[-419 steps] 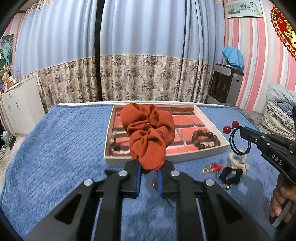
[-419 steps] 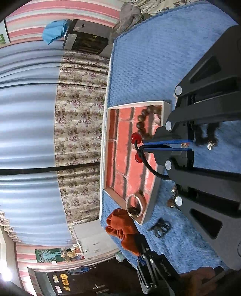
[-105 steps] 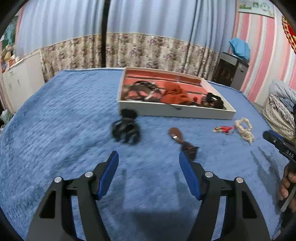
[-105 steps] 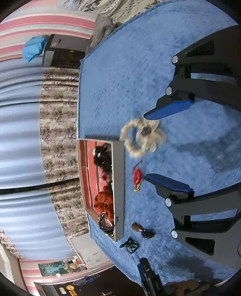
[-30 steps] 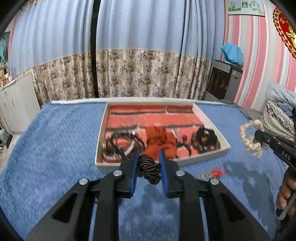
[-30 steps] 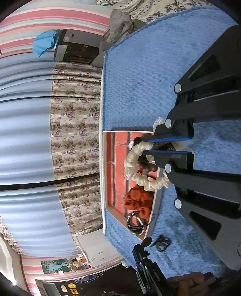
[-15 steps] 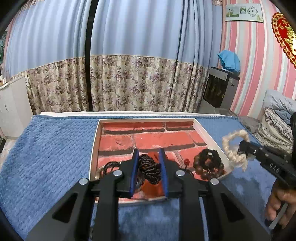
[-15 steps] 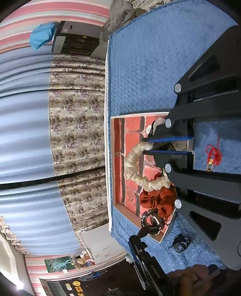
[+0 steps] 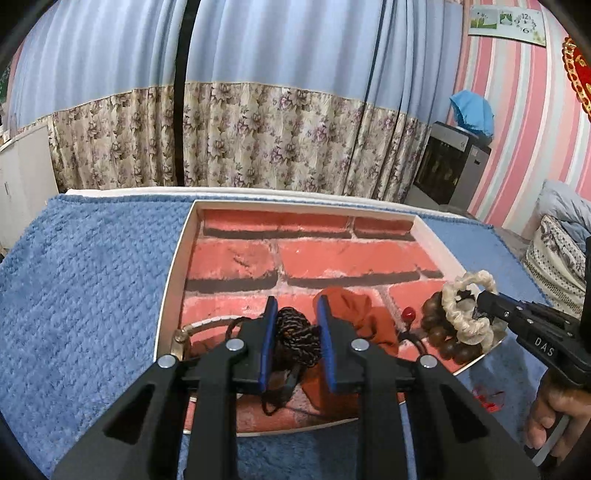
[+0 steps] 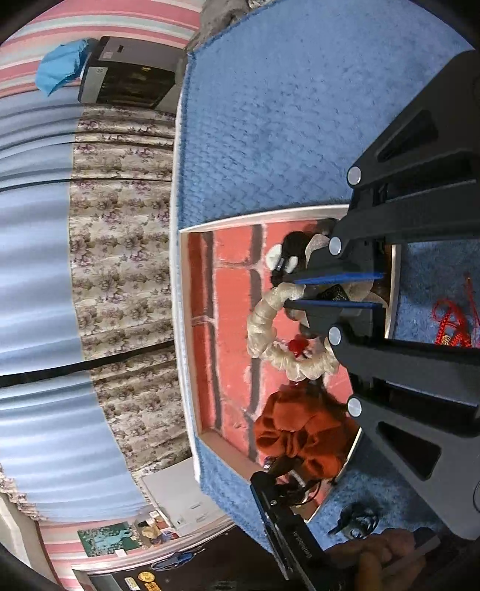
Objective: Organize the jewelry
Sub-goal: 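Carry the pendant and cream scrunchie into the tray and open both grippers, then withdraw both grippers and move the left gripper to the black claw clip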
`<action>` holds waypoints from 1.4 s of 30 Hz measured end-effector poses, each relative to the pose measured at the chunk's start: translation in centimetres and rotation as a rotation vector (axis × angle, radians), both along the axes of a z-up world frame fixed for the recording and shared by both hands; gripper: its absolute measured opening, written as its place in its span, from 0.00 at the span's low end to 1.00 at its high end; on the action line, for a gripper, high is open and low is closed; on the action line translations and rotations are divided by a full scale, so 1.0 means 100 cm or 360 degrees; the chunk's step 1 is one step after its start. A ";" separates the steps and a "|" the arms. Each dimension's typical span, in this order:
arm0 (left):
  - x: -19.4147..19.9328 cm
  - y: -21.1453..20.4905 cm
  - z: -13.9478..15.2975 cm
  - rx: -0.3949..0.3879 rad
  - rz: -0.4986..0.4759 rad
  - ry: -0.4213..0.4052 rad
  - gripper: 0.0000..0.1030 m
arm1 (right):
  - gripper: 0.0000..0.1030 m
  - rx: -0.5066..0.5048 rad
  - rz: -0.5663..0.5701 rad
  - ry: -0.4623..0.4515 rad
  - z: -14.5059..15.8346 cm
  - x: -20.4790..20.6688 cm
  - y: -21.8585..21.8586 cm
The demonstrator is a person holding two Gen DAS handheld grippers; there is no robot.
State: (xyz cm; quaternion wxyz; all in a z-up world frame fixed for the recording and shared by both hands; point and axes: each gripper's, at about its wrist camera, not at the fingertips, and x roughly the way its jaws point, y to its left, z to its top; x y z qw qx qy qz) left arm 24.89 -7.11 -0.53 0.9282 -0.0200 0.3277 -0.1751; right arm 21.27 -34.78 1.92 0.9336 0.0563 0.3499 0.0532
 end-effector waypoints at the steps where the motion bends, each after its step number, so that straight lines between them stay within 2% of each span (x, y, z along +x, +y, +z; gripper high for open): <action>1: 0.001 0.000 -0.002 0.0000 0.0002 0.0006 0.22 | 0.09 -0.0006 0.0002 0.0007 -0.002 0.001 0.001; 17: 0.005 0.002 -0.018 0.0040 0.0011 0.0013 0.23 | 0.14 -0.0033 -0.0024 0.0044 -0.019 0.002 -0.002; 20: 0.005 0.003 -0.019 0.0033 0.0009 0.0015 0.23 | 0.25 -0.0024 -0.0026 0.0035 -0.017 0.002 -0.005; 21: 0.005 0.003 -0.019 0.0033 0.0008 0.0019 0.24 | 0.34 -0.0017 -0.0030 0.0028 -0.017 0.001 -0.005; 23: 0.003 0.001 -0.017 0.0033 -0.0015 0.0041 0.32 | 0.37 -0.0004 -0.0032 0.0009 -0.012 -0.001 -0.007; 25: 0.000 -0.002 -0.012 0.0038 -0.0036 0.0032 0.47 | 0.39 0.0011 -0.0031 -0.0019 -0.003 -0.003 -0.010; 26: -0.004 -0.004 -0.008 0.0046 -0.0031 0.0010 0.50 | 0.40 0.0017 -0.0041 -0.0045 0.004 -0.005 -0.013; 32: -0.020 0.011 0.025 0.0060 0.0051 -0.0054 0.52 | 0.44 -0.0002 -0.0113 -0.0159 0.039 -0.031 -0.029; 36: -0.043 0.038 0.043 0.0155 0.0151 -0.0116 0.53 | 0.51 -0.0057 -0.0139 -0.0184 0.051 -0.059 -0.041; 39: -0.068 0.059 0.038 0.0223 0.0235 -0.0130 0.53 | 0.57 -0.0066 -0.0144 -0.0153 0.046 -0.080 -0.045; 41: -0.085 0.070 0.027 0.0210 0.0266 -0.0106 0.57 | 0.62 -0.0067 -0.0125 -0.0114 0.037 -0.094 -0.042; 42: -0.094 0.074 0.020 0.0198 0.0276 -0.0098 0.63 | 0.64 -0.0055 -0.0110 -0.0085 0.030 -0.101 -0.040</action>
